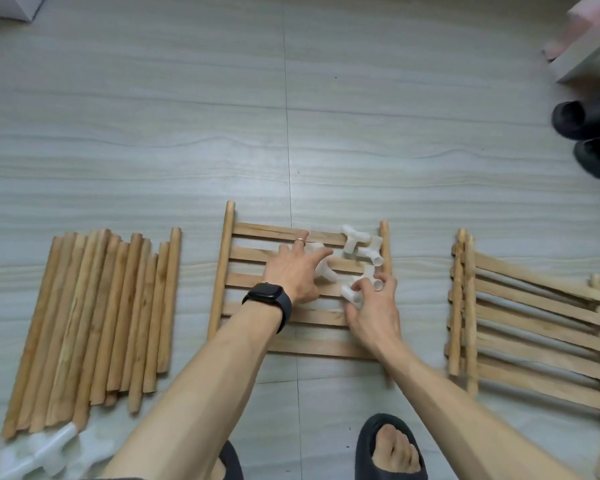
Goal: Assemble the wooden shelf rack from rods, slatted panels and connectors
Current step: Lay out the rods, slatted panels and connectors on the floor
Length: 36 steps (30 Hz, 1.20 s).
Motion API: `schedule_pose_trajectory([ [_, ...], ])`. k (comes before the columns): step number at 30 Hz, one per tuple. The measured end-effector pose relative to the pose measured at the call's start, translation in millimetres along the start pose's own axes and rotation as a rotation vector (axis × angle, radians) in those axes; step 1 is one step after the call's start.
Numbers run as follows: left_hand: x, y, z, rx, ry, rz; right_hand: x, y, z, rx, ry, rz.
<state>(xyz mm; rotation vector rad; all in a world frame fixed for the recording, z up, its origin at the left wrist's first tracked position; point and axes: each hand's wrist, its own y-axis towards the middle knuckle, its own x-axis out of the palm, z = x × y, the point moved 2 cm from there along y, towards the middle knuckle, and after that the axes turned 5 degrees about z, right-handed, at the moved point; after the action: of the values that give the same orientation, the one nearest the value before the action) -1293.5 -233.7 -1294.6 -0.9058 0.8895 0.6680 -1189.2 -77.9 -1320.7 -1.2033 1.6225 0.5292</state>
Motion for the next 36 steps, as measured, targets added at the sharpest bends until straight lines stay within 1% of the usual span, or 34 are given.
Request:
schedule_pose_trajectory([
  [2,8,5,-2,-0.017,-0.035,-0.037,2,1,-3,0.018,0.055,0.016],
  [7,21,0,-3,0.033,-0.114,0.141,-2,-4,-14,0.095,0.261,0.054],
  [10,20,-12,-15,-0.011,-0.35,0.227,-4,-10,-22,0.123,0.332,0.066],
  [12,13,-27,-27,-0.087,-0.572,0.34,-6,-14,-32,0.123,0.368,0.071],
  [14,5,-56,-45,-0.156,-0.752,0.455,-2,-21,-48,0.095,0.431,0.039],
  [16,0,-95,-68,-0.242,-0.845,0.526,7,-35,-68,0.05,0.461,-0.036],
  [18,-3,-143,-98,-0.371,-0.895,0.569,23,-57,-93,-0.029,0.464,-0.125],
  [23,4,-276,-170,-0.784,-0.932,0.772,66,-135,-161,-0.246,0.476,-0.443],
  [25,12,-321,-190,-0.931,-0.905,0.79,79,-166,-182,-0.297,0.466,-0.577],
  [27,21,-356,-204,-1.039,-0.891,0.785,89,-191,-194,-0.315,0.42,-0.666],
  [30,36,-387,-219,-1.147,-0.857,0.796,103,-220,-206,-0.314,0.298,-0.758],
  [33,46,-397,-231,-1.239,-0.827,0.807,114,-236,-213,-0.334,0.155,-0.796],
  [36,52,-393,-240,-1.266,-0.784,0.797,122,-245,-220,-0.384,0.089,-0.821],
])
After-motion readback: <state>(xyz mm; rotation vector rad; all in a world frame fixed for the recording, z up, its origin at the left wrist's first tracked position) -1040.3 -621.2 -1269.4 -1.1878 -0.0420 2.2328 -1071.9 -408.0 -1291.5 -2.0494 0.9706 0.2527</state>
